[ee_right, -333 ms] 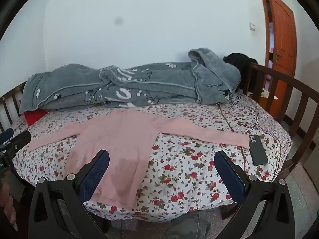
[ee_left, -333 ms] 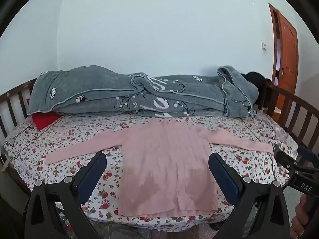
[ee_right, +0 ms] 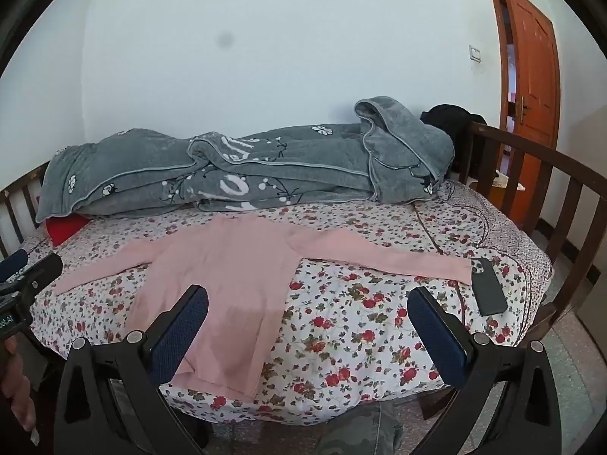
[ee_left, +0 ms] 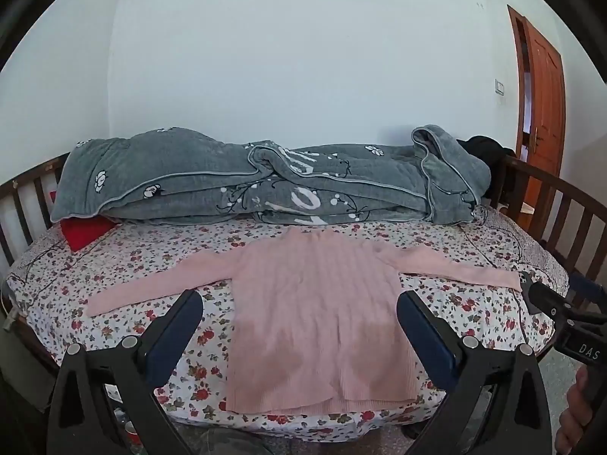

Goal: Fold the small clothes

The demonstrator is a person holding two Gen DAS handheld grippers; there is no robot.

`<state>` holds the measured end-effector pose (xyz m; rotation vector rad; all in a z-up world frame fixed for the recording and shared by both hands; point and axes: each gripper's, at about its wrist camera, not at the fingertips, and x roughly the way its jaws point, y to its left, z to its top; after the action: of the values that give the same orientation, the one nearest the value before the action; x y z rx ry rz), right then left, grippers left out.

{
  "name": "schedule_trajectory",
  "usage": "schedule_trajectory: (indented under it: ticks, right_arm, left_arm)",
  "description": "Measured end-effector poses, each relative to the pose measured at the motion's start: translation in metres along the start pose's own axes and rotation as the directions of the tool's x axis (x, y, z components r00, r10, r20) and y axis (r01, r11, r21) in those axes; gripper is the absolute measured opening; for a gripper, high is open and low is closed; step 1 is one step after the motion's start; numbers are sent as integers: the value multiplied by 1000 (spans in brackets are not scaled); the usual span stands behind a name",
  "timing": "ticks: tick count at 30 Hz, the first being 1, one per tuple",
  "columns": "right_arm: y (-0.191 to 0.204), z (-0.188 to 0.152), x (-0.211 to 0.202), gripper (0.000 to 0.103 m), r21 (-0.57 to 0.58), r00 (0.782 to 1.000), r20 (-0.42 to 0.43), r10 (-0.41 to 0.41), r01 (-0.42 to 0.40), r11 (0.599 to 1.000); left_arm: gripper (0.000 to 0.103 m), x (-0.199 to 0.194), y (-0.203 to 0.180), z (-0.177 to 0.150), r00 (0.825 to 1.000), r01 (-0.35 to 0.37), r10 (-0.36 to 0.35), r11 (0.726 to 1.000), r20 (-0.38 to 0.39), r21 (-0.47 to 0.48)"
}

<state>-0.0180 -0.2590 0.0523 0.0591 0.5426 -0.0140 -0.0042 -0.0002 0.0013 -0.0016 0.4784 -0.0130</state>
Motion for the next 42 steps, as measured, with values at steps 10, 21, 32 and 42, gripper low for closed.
schedule_trajectory:
  ticks: [10,21,32,42]
  right_arm:
    - [8,-1,7,103,-4,1000,-14,-15,15,1000]
    - [6,-3,6,103,2,1000,-11,-11,11,1000]
    - [12,-1,4,103,-3,1000,-7,-4,4,1000]
    - [16,-2,2,103,-4,1000,-2,0,0,1000]
  left_arm:
    - [103,6,1,-4,1000,7,-7,1000,-20,-2]
    - [103,11,3,-5,999,13,-14,1000,-37,-12]
    - [103,11,1,-6,999,14,-15,1000,-36,-14]
    - [103,12,2,-5,999,16,-17,1000,-38,-12]
